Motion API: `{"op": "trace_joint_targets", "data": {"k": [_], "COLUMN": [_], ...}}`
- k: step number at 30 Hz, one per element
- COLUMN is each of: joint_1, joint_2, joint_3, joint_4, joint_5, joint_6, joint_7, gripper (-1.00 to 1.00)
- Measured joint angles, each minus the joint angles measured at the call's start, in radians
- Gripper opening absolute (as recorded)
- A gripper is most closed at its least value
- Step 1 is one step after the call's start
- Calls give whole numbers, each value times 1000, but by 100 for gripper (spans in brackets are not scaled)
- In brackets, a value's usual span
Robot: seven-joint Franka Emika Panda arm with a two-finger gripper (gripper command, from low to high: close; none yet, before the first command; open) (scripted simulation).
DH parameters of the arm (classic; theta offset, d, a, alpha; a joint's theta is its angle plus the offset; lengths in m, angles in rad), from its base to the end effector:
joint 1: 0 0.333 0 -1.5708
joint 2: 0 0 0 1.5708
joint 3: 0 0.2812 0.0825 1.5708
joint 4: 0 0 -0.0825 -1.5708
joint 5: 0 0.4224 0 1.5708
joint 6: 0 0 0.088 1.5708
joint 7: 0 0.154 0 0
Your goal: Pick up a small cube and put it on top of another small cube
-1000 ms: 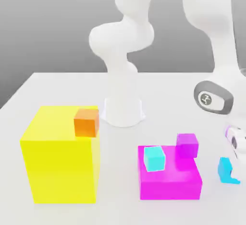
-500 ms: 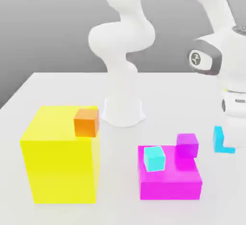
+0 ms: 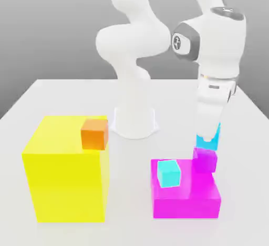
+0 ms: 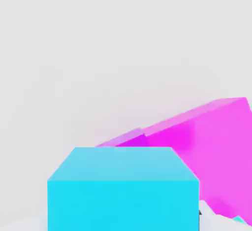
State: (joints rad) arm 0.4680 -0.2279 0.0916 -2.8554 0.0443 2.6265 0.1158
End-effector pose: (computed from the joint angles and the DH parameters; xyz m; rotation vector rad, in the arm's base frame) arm 0.3280 0.1998 0.1439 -3.0775 -0.6284 0.0028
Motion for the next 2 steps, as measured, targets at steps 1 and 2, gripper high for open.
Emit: {"op": "trace_joint_targets", "data": {"k": [1,2], "joint_1": [0,0], "joint_2": [0,0], "joint_3": [0,0], "joint_4": [0,0], "joint_5": [0,0], "joint_6": [0,0], "joint_7": [0,0], "gripper": [100,100]}}
